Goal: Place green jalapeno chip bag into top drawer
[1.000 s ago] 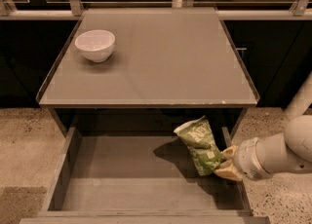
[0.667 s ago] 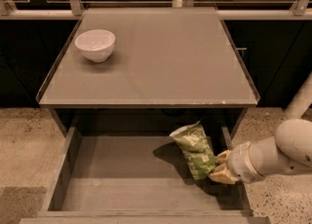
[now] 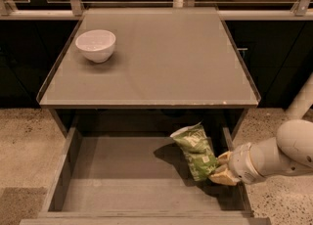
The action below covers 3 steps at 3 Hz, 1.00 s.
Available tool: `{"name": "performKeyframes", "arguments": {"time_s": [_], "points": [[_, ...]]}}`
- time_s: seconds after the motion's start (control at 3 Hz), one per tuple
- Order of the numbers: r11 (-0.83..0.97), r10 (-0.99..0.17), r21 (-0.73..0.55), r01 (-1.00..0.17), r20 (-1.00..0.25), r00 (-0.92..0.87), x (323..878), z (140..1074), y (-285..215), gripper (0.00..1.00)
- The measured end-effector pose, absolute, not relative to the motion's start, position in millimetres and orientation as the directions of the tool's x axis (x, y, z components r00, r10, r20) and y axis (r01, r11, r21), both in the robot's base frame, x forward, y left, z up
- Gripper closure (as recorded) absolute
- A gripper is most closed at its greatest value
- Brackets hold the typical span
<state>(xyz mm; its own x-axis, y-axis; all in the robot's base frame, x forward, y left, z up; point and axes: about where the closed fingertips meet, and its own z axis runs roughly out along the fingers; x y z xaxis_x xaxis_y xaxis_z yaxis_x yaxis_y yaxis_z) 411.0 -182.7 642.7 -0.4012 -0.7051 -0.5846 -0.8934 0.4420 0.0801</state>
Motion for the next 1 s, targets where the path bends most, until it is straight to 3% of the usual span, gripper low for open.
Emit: {"name": "performKeyframes", "arguments": {"time_s": [0.67, 1.0], "points": [[0.442, -0.705, 0.08, -0.893, -0.585, -0.401, 411.0, 642.7, -182.7, 0.11], [0.442, -0.705, 0.08, -0.894, -0.585, -0.401, 411.0, 642.7, -182.7, 0.0]]}}
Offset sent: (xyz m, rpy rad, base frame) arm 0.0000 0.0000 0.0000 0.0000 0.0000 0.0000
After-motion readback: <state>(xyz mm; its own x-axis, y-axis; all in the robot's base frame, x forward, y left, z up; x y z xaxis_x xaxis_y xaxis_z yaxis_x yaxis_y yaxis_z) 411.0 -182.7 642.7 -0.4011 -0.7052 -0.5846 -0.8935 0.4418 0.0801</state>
